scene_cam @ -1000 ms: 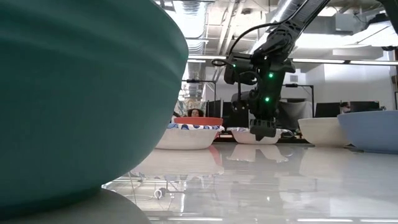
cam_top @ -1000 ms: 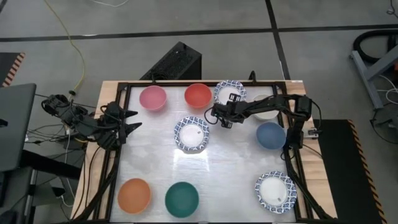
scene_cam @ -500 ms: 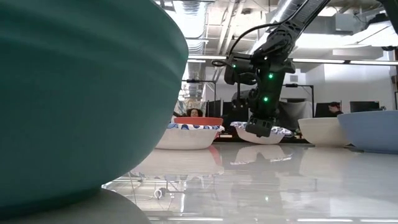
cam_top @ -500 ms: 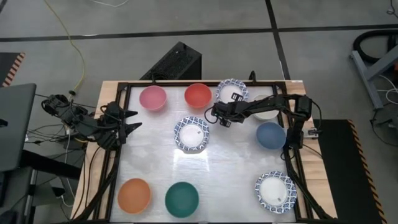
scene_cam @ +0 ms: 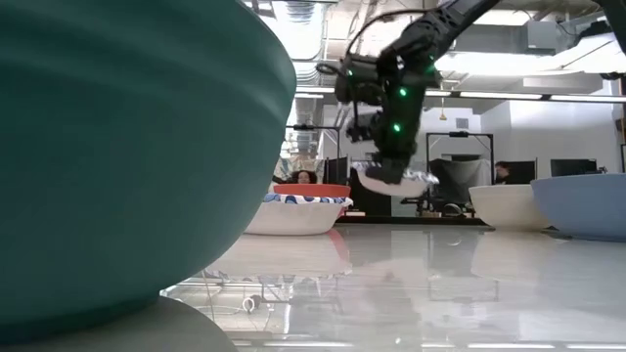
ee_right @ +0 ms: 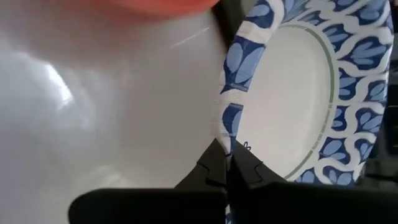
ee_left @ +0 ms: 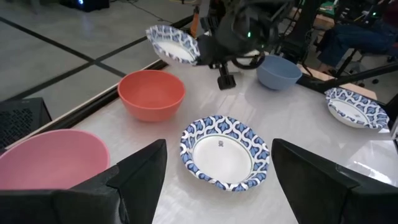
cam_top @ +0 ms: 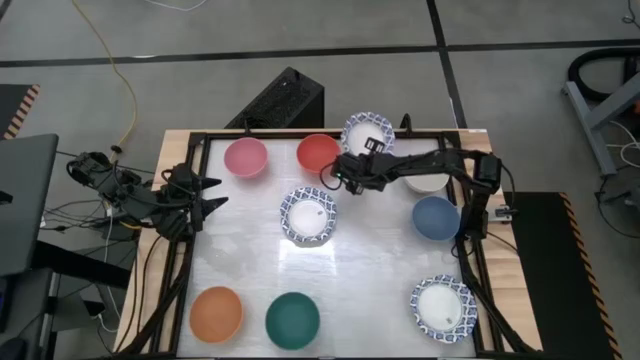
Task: Nest bowls inside each other
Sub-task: Stack the top blue white patterned bowl on top of the middle blue white patterned bowl
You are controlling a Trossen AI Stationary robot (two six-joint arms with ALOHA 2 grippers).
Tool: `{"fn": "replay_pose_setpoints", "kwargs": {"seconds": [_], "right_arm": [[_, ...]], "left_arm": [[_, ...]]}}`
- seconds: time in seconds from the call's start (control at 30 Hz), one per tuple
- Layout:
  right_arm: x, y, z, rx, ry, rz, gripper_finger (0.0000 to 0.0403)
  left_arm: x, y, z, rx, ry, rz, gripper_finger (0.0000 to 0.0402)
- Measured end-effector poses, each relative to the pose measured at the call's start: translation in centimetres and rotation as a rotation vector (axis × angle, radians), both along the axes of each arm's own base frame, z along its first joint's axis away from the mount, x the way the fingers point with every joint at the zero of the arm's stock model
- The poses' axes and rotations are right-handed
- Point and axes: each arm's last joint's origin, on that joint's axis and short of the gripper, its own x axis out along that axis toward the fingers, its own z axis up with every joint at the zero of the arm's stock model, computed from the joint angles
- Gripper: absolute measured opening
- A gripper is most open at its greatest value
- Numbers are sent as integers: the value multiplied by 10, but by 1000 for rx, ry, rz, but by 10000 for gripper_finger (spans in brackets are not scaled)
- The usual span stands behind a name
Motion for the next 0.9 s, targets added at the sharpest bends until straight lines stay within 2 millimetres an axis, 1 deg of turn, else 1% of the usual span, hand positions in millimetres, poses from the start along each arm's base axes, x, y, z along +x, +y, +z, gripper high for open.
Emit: {"fn": "replay_pose_setpoints", "kwargs": {"seconds": [0.2,0.4,0.53,0.63,0.77,0.9], "right_arm": [[15,-5,36,-73,-12,44,8],[31,1,71,-120,-50,127,7],[40,13,87,-140,-61,196,9],[45,25,95,-154,-58,251,9],[51,43,100,-175,-28,345,9],[55,64,101,-205,77,486,9]], "left_arm": [[-1,0,-2,11,20,1,279],[-1,0,-2,10,20,1,279],[-1,0,-2,7,19,2,279],[-1,0,-2,6,18,2,279],[-1,0,-2,6,18,3,279],[-1,0,-2,7,18,3,279]]}}
